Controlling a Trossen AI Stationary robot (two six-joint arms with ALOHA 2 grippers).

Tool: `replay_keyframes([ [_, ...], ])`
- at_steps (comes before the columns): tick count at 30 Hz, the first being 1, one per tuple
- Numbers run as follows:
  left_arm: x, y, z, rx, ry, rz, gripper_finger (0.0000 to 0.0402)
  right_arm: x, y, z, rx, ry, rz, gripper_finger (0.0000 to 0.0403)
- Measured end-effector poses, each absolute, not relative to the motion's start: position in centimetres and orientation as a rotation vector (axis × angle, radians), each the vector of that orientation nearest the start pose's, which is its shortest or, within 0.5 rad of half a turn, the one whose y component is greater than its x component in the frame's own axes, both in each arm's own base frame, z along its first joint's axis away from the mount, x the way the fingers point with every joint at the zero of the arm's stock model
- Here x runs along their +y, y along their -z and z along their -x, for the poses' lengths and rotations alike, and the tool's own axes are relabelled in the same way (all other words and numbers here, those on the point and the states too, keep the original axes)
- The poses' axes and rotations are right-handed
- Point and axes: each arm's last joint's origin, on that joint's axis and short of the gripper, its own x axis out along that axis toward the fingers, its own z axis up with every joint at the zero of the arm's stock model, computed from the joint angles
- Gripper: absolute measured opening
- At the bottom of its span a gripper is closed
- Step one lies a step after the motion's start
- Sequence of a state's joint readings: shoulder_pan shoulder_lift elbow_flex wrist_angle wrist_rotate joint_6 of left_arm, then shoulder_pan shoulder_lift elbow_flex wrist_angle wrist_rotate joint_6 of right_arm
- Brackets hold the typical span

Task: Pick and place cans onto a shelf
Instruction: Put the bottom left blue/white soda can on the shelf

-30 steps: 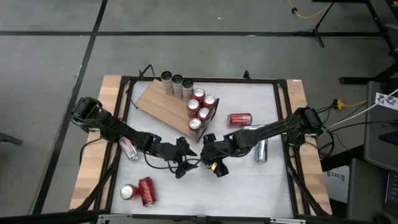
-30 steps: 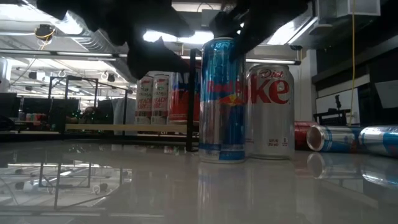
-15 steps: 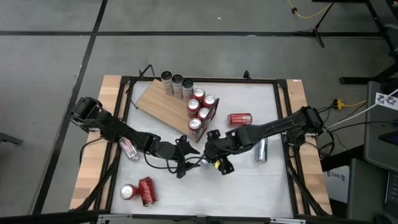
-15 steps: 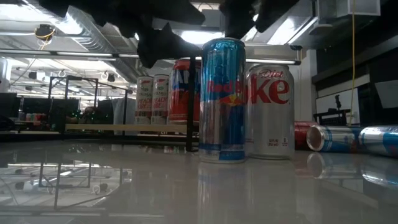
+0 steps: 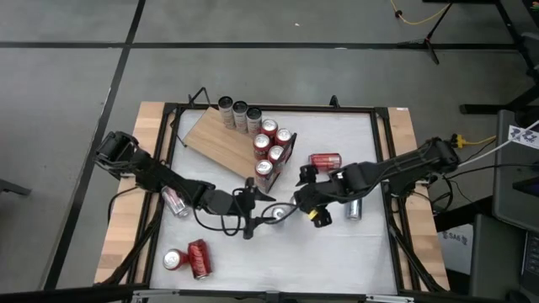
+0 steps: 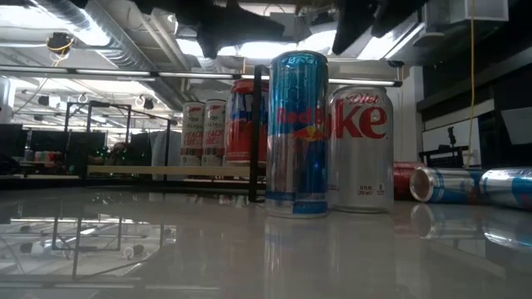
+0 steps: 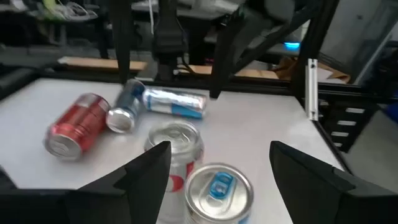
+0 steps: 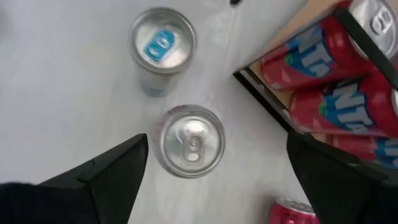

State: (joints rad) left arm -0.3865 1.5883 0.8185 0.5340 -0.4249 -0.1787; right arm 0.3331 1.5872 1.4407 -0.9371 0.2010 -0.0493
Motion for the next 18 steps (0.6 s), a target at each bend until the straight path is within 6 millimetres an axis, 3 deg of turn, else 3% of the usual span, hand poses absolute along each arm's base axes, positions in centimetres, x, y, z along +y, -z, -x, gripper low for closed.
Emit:
replay_keyframes([
  [7,-12.5,-22.1,-31.2,0.197,-0.082,0.046,0.0266,9.8,-28.7,-30.1,1.056,-0.137,0.318,0.0372],
  [18,-13.4,-19.3,-31.8,0.269,-0.119,-0.004,0.0266,10.0,-28.6,-30.5,1.007,-0.144,0.299,0.0372],
])
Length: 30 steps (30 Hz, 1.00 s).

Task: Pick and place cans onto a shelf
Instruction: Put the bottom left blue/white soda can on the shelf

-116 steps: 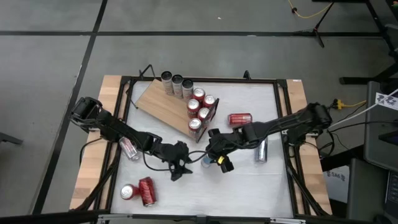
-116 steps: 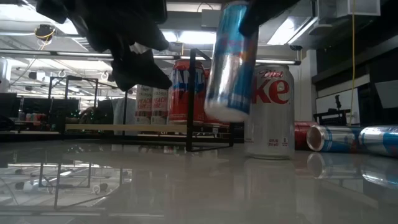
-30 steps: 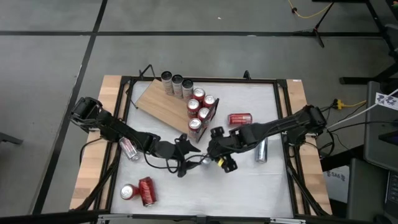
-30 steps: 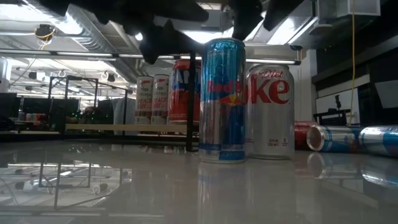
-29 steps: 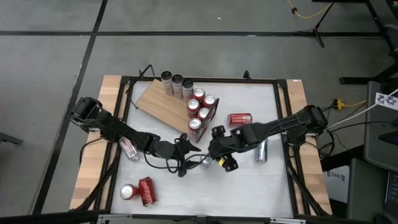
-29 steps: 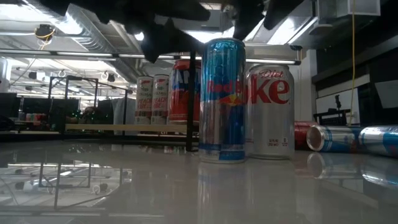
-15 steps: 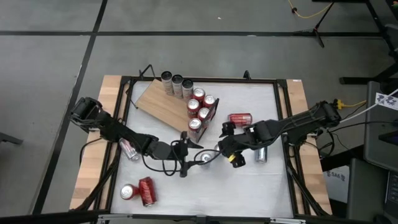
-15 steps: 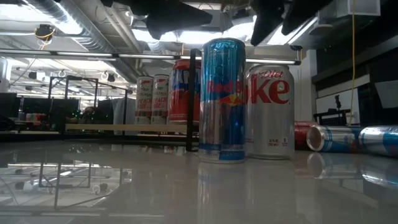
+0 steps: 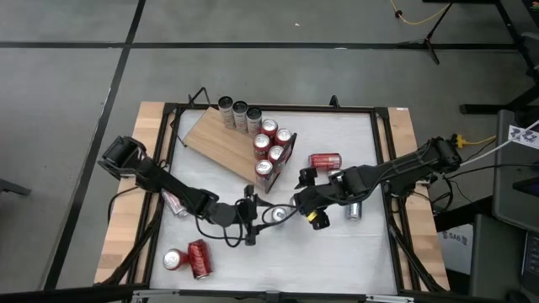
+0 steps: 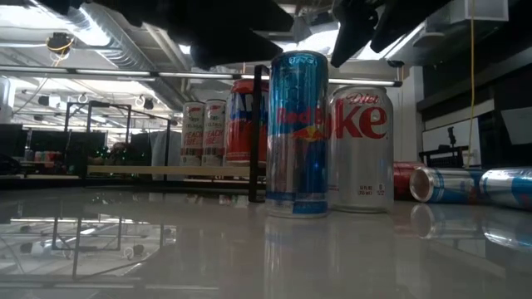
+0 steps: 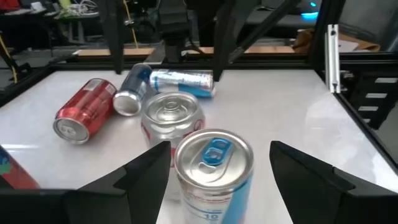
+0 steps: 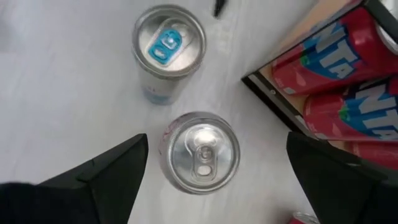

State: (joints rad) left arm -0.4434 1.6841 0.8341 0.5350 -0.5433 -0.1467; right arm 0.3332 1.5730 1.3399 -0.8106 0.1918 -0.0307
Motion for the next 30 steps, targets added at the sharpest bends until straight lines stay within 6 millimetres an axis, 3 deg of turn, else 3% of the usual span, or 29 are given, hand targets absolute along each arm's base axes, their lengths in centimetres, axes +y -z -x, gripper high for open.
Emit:
replay_keyframes([
  [9,-13.5,-18.1,-32.1,0.298,-0.122,-0.010,0.0266,10.0,-28.6,-30.5,1.007,-0.144,0.299,0.0372],
  [25,-13.5,-18.0,-32.1,0.301,-0.116,-0.008,0.0266,10.0,-28.6,-30.5,1.005,-0.145,0.298,0.0372],
  [30,-13.6,-17.0,-32.6,0.295,-0.118,-0.005,0.0266,10.0,-28.6,-30.5,1.005,-0.145,0.298,0.0372],
])
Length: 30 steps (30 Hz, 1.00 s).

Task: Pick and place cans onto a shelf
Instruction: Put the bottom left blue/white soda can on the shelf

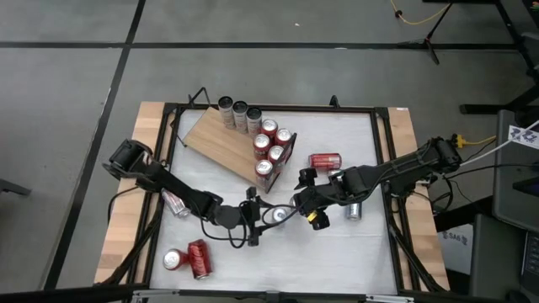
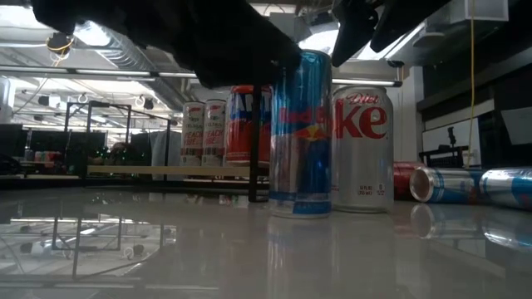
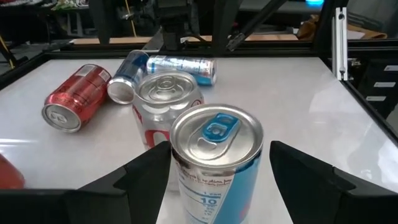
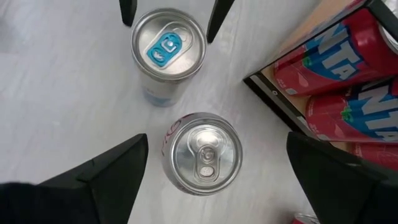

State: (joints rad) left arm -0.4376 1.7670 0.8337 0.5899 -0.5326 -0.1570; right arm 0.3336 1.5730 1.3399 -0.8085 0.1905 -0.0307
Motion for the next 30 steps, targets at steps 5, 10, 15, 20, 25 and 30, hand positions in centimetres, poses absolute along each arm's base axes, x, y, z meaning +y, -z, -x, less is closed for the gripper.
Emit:
replay_keyframes([
  [5,-13.3,-15.8,-33.0,0.319,-0.130,-0.007,0.0266,10.0,-28.6,-30.6,1.005,-0.145,0.298,0.0372],
  [10,-12.9,-15.6,-33.2,0.325,-0.135,0.007,0.0266,10.0,-28.6,-30.6,1.005,-0.145,0.298,0.0372],
  [15,-12.7,-15.5,-33.4,0.333,-0.090,0.020,0.0266,10.0,-28.6,-30.6,1.005,-0.145,0.298,0.0372],
  [20,-12.8,-14.7,-33.8,0.328,-0.054,0.032,0.0266,10.0,-28.6,-30.6,1.005,-0.145,0.298,0.0372],
  [25,-12.8,-14.2,-33.9,0.329,-0.053,0.031,0.0266,10.0,-28.6,-30.6,1.005,-0.145,0.298,0.0372],
  [30,-12.8,-14.4,-34.0,0.310,-0.058,0.035,0.0266,10.0,-28.6,-30.6,1.006,-0.146,0.298,0.0372],
])
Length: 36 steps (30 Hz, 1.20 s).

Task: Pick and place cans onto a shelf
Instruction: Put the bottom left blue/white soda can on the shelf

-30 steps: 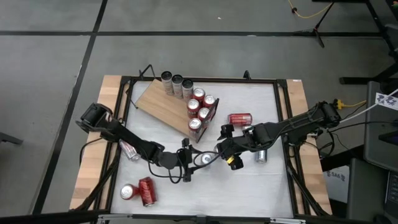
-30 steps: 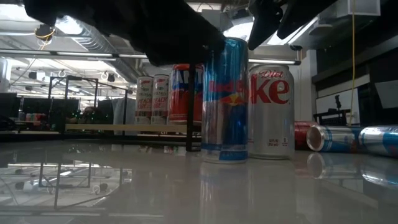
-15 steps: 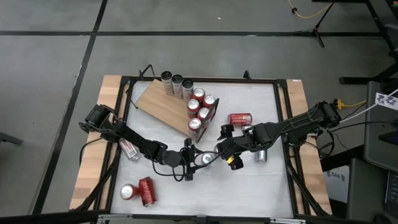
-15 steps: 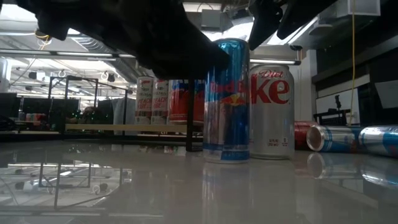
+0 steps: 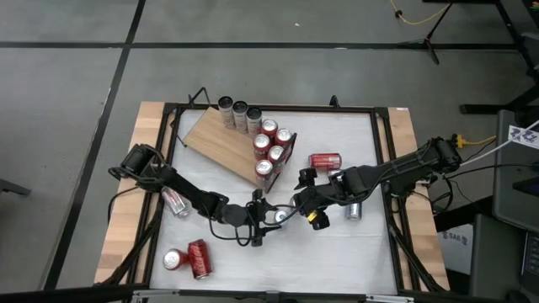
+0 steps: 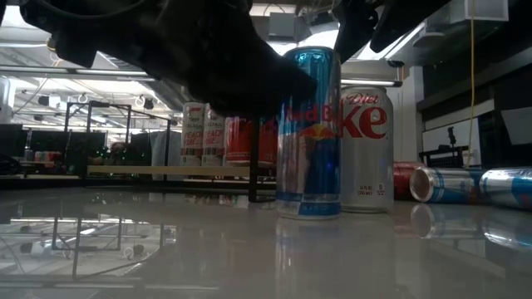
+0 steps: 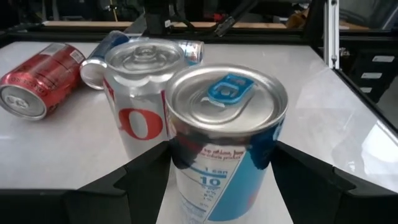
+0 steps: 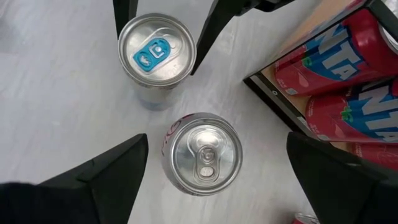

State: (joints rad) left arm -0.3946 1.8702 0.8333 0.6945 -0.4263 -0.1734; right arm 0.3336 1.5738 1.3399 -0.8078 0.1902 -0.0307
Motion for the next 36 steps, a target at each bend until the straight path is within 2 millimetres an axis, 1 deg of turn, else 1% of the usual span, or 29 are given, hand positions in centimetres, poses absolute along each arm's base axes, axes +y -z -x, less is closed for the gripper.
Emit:
replay_keyframes([
  [10,-12.8,-14.4,-34.0,0.305,-0.061,0.037,0.0262,10.0,-28.6,-30.6,1.006,-0.145,0.298,0.0372],
  [18,-12.8,-14.4,-34.0,0.303,-0.064,0.037,0.0216,10.0,-28.6,-30.6,1.006,-0.145,0.298,0.0372],
  [20,-12.8,-14.4,-34.0,0.303,-0.064,0.038,0.0209,10.0,-28.6,-30.6,1.006,-0.146,0.298,0.0372],
  [31,-12.8,-14.7,-34.0,0.283,-0.067,0.046,0.0209,10.0,-28.6,-30.6,1.006,-0.146,0.298,0.0372],
  [36,-12.7,-15.9,-33.9,0.246,-0.088,0.065,0.0209,10.0,-28.6,-30.6,1.006,-0.146,0.298,0.0372],
])
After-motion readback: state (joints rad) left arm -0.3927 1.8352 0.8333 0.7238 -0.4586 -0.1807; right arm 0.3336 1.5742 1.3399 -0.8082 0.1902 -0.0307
